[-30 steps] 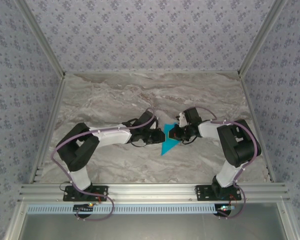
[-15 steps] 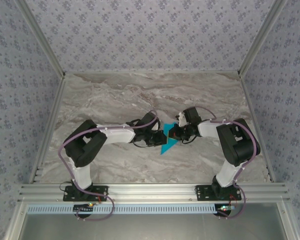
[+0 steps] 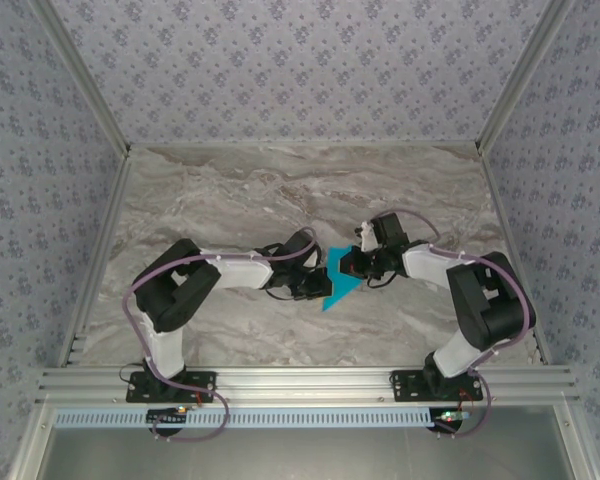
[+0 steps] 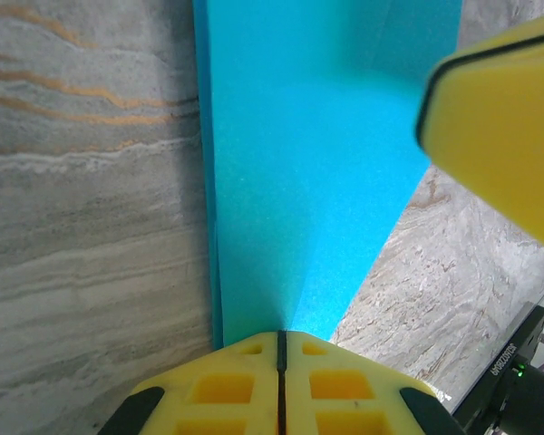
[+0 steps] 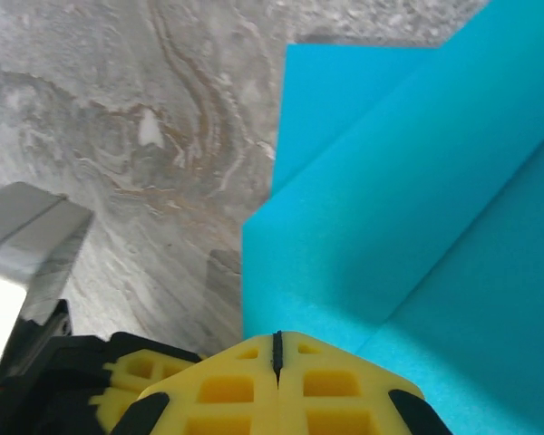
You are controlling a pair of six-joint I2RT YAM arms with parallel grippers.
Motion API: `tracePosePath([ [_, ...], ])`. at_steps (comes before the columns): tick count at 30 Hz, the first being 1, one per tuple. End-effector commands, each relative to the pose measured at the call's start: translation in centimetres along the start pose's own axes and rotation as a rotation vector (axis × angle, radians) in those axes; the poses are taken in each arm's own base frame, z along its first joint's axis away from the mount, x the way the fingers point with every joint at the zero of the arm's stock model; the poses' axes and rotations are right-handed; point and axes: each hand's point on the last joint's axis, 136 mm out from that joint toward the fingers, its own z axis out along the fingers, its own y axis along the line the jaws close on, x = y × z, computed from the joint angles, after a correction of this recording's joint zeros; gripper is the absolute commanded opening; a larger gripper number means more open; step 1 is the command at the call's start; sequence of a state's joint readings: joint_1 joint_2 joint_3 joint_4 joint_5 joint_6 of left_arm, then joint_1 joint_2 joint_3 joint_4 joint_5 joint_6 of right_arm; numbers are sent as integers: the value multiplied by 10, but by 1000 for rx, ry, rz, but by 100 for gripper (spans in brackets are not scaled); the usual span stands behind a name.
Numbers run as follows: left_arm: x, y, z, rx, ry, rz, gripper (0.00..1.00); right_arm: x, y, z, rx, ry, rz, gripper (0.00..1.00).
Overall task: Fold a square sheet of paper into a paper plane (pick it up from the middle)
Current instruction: Fourth fold the wing at the center of the table.
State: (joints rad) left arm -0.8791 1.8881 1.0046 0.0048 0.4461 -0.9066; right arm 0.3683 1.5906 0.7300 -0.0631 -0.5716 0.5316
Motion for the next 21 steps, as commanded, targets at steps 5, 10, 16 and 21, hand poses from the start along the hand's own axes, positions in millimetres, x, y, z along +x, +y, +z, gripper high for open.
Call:
tracePosePath([
  [5, 8, 4, 8, -6, 31, 4, 8, 8, -5, 13, 33, 54, 6, 5],
  [10, 6, 7, 8, -29, 28, 20, 8, 14, -22, 20, 91, 64, 30, 4],
  [16, 1, -1, 4, -13, 11, 45, 8, 21, -42, 19, 176, 76, 55, 3],
  [21, -9, -22, -5, 47, -34, 73, 11, 26, -48, 19, 201, 82, 62, 2],
])
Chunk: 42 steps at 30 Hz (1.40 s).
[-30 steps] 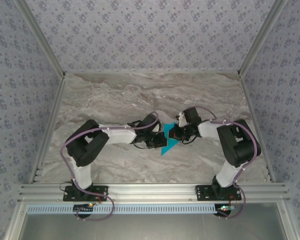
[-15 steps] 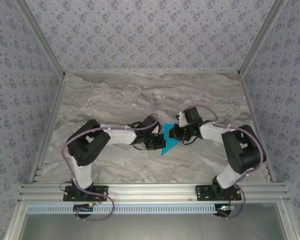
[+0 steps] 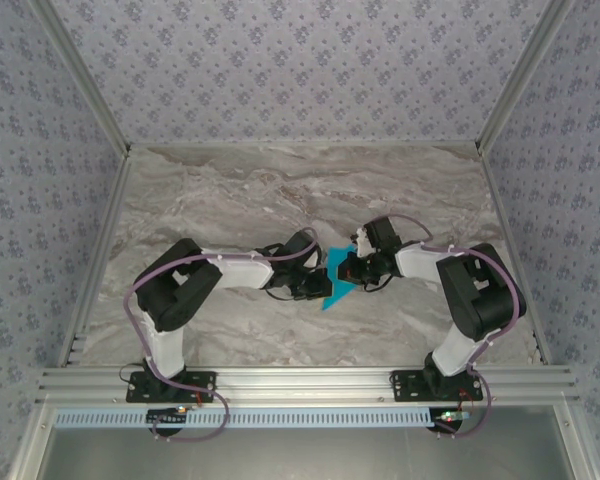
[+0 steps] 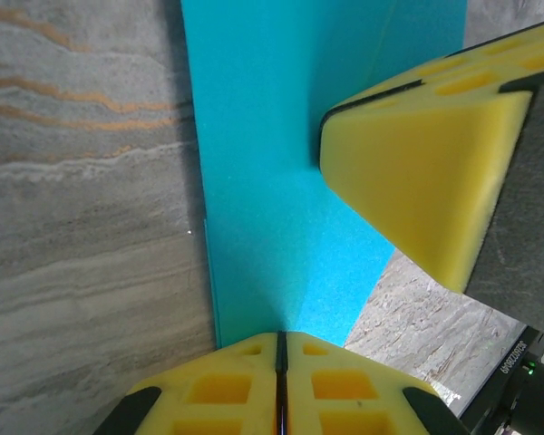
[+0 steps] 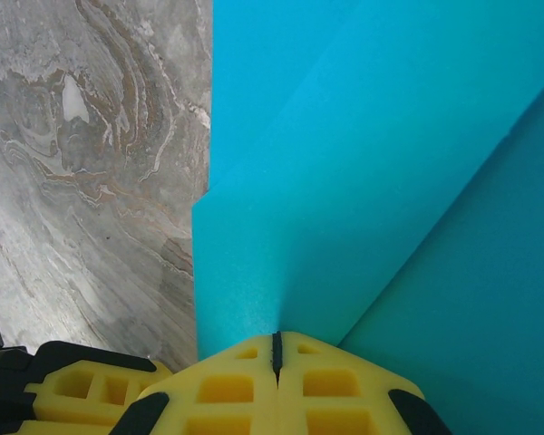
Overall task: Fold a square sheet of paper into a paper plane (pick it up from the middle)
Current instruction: Fourth fold the wing at the center of the table.
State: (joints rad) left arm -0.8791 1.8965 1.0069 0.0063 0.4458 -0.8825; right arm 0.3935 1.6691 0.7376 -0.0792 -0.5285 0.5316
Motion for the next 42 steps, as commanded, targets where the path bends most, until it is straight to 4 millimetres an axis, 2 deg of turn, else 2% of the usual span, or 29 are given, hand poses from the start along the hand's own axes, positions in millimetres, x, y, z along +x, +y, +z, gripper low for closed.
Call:
tracePosePath([
  [1, -12, -26, -8, 52, -45, 53, 12, 11, -31, 4, 134, 22, 37, 2],
  [6, -14, -18, 3, 22, -29, 26, 13, 13, -35, 5, 147, 28, 46, 2],
  [10, -8, -10, 7, 0, -12, 4, 13, 15, -38, 5, 161, 31, 51, 2],
  [19, 26, 9, 10, -84, 76, 15, 12, 18, -45, 3, 197, 40, 63, 2],
  [27, 42, 16, -2, -99, 76, 3, 11, 19, -49, 4, 214, 45, 74, 2],
  [42, 69, 28, -6, -151, 143, 19, 7, 21, -56, 5, 234, 61, 91, 2],
])
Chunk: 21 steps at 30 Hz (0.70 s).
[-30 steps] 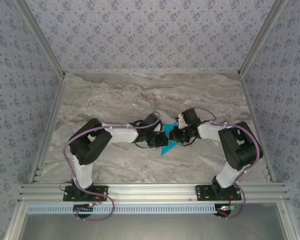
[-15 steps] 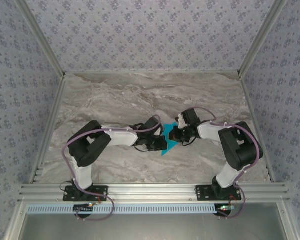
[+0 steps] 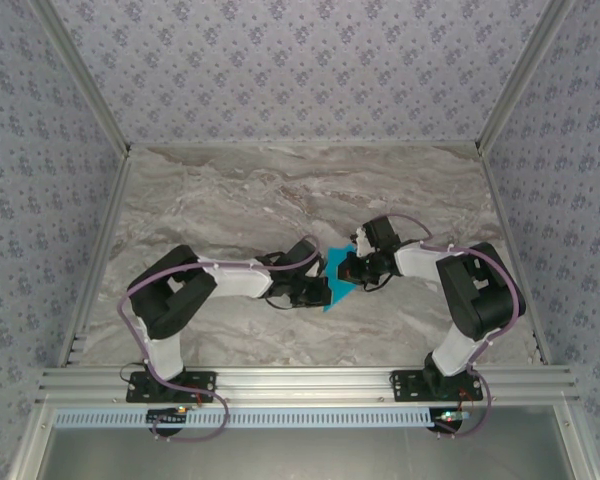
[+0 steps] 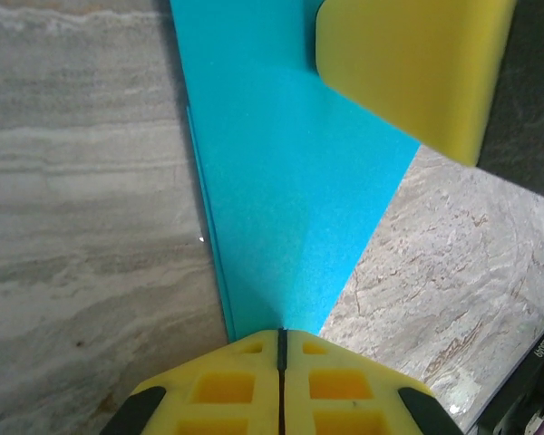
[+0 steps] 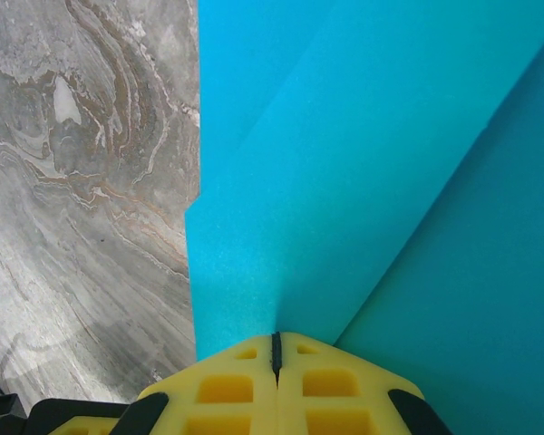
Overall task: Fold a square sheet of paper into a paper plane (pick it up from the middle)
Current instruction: Fourth fold the wing at the center of the table.
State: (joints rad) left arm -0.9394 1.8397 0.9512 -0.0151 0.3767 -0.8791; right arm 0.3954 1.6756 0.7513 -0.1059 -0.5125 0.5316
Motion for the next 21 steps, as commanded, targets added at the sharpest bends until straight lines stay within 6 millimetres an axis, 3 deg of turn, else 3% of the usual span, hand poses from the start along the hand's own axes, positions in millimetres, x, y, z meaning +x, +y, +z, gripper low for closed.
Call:
tracePosePath([
  [1, 47, 25, -3, -100, 154, -15, 7, 21, -54, 6, 212, 54, 84, 2],
  [15, 63, 27, -13, -132, 213, 68, 4, 23, -56, 7, 212, 59, 96, 1],
  [21, 36, 16, -45, -78, 84, 83, 4, 22, -42, 15, 143, 52, 115, 2],
])
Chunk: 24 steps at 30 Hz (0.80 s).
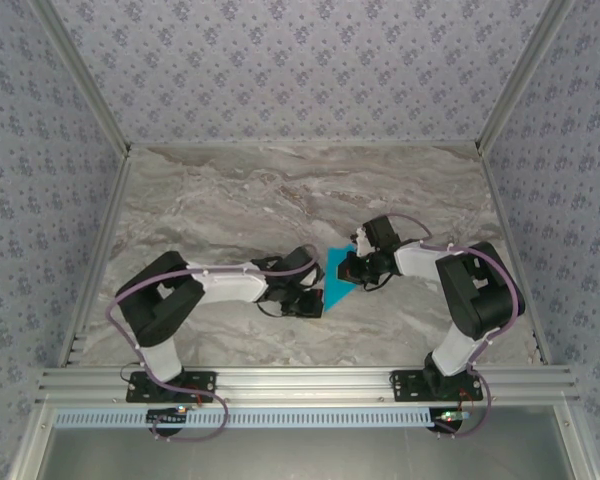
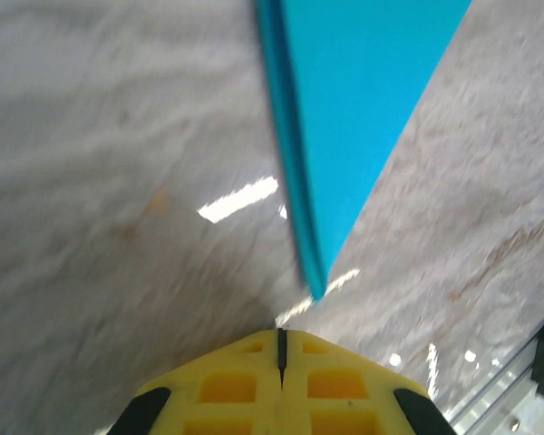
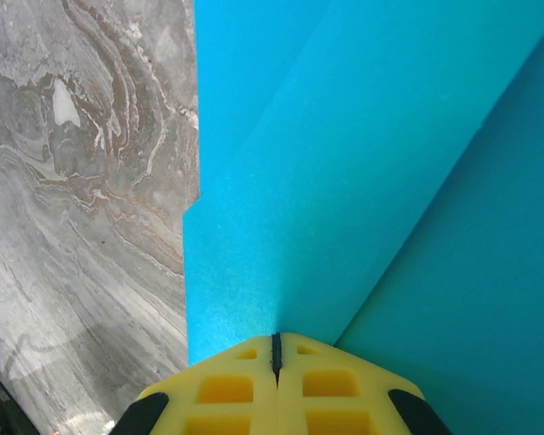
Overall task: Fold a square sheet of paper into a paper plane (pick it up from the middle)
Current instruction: Fourth fold the wing at the center of the table.
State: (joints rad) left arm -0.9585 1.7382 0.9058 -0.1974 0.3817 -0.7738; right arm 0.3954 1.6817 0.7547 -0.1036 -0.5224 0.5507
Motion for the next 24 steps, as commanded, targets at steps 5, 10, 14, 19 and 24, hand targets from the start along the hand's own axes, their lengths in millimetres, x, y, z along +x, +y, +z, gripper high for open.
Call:
tracePosePath([
  [5, -33, 10, -63, 4, -207, -43, 5, 12, -19, 24, 66, 0, 119, 2],
  [10, -50, 7, -72, 52, -304, -81, 6, 0, 2, 32, 41, -47, 133, 2],
  [14, -55, 0, -58, 115, -297, -114, 6, -5, 3, 29, 51, -82, 144, 2],
  [19, -61, 0, -38, 157, -288, -147, 3, -5, 12, 22, 19, -82, 111, 2],
  [24, -63, 3, -24, 160, -272, -164, 1, -6, 23, 15, -18, -90, 70, 2],
])
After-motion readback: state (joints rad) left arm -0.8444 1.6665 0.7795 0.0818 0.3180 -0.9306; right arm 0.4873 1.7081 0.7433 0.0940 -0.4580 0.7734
